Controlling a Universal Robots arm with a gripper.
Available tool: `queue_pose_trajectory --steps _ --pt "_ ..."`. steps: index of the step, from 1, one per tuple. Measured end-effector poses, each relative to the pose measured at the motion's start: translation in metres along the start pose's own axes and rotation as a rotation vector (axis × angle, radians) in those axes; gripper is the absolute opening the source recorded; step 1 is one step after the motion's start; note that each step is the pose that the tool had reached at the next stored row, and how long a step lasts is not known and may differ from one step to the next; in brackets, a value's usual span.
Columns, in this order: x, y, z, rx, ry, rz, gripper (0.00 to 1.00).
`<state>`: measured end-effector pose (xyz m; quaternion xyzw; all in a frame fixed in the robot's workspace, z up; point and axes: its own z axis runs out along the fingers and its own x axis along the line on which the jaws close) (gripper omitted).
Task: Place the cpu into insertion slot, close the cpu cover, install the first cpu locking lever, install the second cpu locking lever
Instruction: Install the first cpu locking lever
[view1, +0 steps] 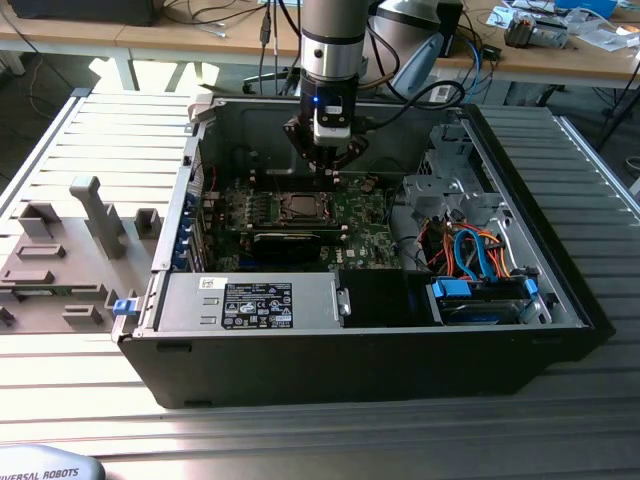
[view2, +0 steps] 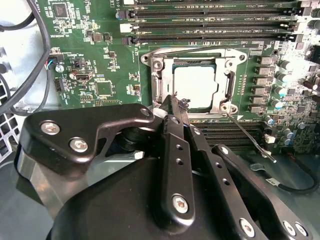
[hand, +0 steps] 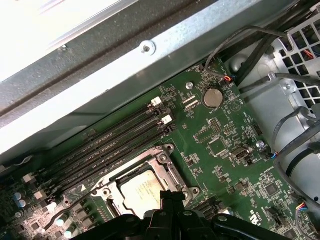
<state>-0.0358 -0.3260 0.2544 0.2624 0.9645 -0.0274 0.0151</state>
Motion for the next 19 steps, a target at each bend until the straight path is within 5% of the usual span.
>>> queue_pose_trajectory --steps 19 --pt "0.0000 0.0000 0.0000 -0.0010 -0.0010 -0.023 0.11"
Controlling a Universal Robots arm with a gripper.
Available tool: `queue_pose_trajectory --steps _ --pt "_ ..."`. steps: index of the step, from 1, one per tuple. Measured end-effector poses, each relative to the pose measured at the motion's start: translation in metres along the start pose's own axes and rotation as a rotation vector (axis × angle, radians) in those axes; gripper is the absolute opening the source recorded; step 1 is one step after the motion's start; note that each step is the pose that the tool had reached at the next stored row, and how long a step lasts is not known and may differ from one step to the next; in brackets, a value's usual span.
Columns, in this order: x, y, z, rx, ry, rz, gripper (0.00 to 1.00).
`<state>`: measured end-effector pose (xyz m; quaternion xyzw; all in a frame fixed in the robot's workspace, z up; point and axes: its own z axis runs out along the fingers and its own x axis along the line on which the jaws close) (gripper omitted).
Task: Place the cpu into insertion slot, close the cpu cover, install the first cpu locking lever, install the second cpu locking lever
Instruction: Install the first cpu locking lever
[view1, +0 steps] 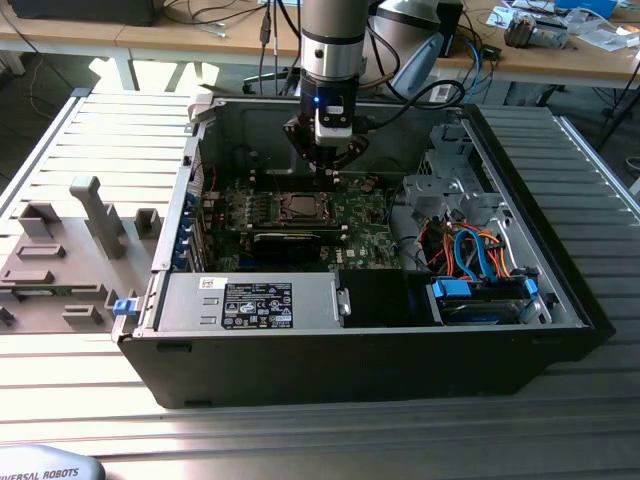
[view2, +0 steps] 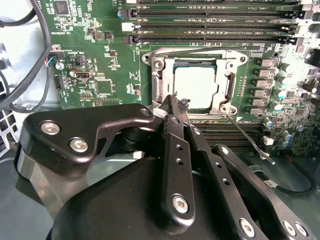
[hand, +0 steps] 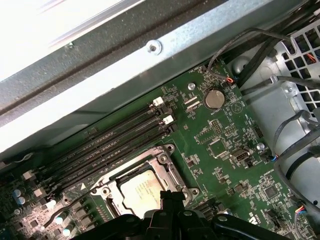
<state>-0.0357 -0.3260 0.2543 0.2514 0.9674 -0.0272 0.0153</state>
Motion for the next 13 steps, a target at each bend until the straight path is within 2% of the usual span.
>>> queue_pose_trajectory --steps 13 --pt "0.0000 0.0000 0.0000 -0.0006 -0.0006 -0.014 0.11"
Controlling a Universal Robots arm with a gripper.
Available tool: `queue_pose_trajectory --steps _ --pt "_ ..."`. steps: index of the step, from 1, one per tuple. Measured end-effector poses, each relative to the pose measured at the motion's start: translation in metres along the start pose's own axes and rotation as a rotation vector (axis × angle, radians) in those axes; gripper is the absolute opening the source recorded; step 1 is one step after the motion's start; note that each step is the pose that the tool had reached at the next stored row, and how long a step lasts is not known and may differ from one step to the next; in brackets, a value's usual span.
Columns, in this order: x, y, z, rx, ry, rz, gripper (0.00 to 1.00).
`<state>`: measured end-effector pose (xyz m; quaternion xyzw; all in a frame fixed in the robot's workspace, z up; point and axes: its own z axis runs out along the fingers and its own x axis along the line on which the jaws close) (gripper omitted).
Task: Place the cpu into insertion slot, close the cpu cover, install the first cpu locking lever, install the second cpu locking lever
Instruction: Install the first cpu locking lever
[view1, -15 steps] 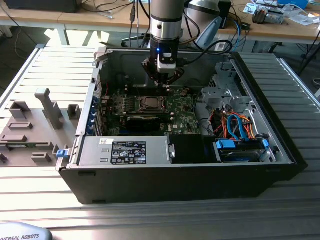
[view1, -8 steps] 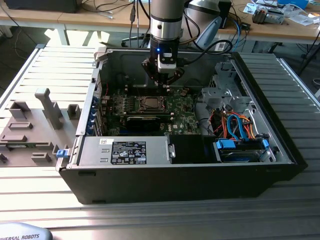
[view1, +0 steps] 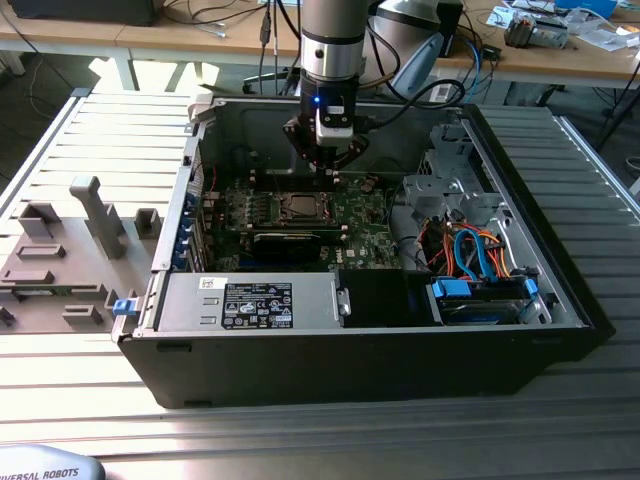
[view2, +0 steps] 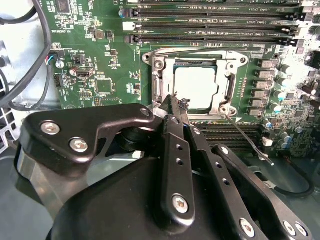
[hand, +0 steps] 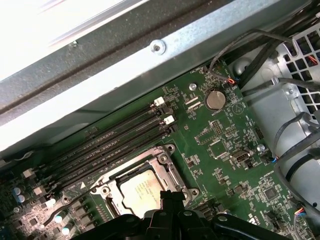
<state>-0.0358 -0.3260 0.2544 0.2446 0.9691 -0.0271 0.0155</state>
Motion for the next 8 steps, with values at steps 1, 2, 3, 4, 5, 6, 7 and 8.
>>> queue_pose_trajectory --steps 1,2,3,4,5,6,7,8 --pt "0.0000 0.0000 0.0000 0.0000 0.0000 -0.001 0.11" --pt "0.0000 0.0000 0.0000 -0.0001 -0.0001 -0.002 0.11" --pt "0.0000 0.0000 0.0000 -0.0002 -0.0001 -0.003 0.11" --pt "0.0000 0.0000 0.0000 -0.0002 -0.0002 -0.004 0.11" --pt "0.0000 0.0000 0.0000 -0.0003 -0.0002 -0.006 0.11" --pt "0.0000 0.0000 0.0000 -0.0003 -0.0003 -0.007 0.11" --pt "0.0000 0.0000 0.0000 -0.0004 -0.0004 -0.008 0.11" --pt "0.0000 0.0000 0.0000 -0.0004 -0.0004 -0.009 0.11"
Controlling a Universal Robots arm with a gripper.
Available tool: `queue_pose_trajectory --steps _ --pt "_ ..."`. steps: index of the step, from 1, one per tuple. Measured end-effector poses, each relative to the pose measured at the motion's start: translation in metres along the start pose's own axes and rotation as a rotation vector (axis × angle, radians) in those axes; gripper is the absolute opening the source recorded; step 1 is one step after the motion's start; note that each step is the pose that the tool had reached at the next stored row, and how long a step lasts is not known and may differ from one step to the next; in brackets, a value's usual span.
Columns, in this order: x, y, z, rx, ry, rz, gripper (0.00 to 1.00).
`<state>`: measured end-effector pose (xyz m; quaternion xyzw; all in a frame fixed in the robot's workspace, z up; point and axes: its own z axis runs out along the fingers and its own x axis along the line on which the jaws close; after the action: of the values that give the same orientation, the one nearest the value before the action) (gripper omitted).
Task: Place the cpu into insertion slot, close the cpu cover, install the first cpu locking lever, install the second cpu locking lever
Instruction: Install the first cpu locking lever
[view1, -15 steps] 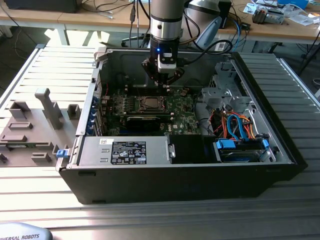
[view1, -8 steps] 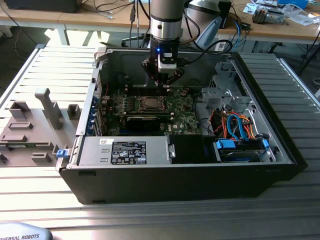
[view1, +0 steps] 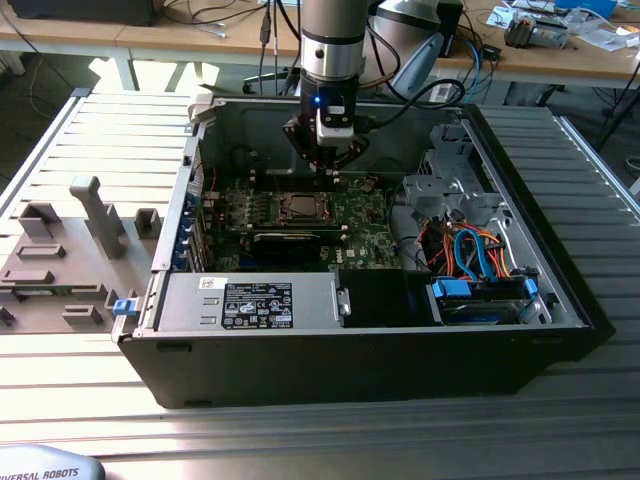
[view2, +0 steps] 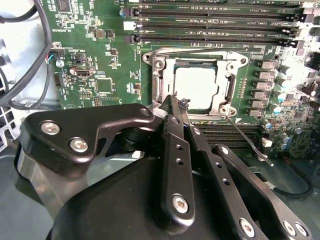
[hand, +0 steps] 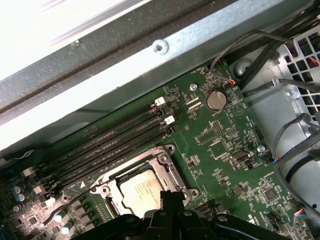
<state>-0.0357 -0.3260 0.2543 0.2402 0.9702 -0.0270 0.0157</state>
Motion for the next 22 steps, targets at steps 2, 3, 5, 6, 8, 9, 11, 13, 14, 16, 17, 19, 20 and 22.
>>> queue_pose_trajectory --steps 2,3,5,6,8,9,11,13,14,16,17,19,20,22 --pt "0.0000 0.0000 0.0000 -0.0001 -0.0001 -0.002 0.11" --pt "0.0000 0.0000 0.0000 -0.0001 -0.0001 -0.003 0.11" --pt "0.0000 0.0000 0.0000 -0.0002 -0.0002 -0.006 0.11" --pt "0.0000 0.0000 0.0000 -0.0003 -0.0003 -0.006 0.11" --pt "0.0000 0.0000 0.0000 -0.0003 -0.0003 -0.008 0.11" --pt "0.0000 0.0000 0.0000 -0.0003 -0.0003 -0.009 0.11" --pt "0.0000 0.0000 0.0000 -0.0005 -0.0004 -0.011 0.11" --pt "0.0000 0.0000 0.0000 -0.0005 -0.0006 -0.013 0.11" --pt "0.0000 0.0000 0.0000 -0.0006 -0.0006 -0.014 0.11" --pt "0.0000 0.0000 0.0000 -0.0007 -0.0007 -0.017 0.11" --pt "0.0000 0.0000 0.0000 -0.0008 -0.0008 -0.017 0.11" --pt "0.0000 0.0000 0.0000 -0.0008 -0.0008 -0.019 0.11" --pt "0.0000 0.0000 0.0000 -0.0009 -0.0009 -0.021 0.11" --pt "0.0000 0.0000 0.0000 -0.0009 -0.0009 -0.022 0.11"
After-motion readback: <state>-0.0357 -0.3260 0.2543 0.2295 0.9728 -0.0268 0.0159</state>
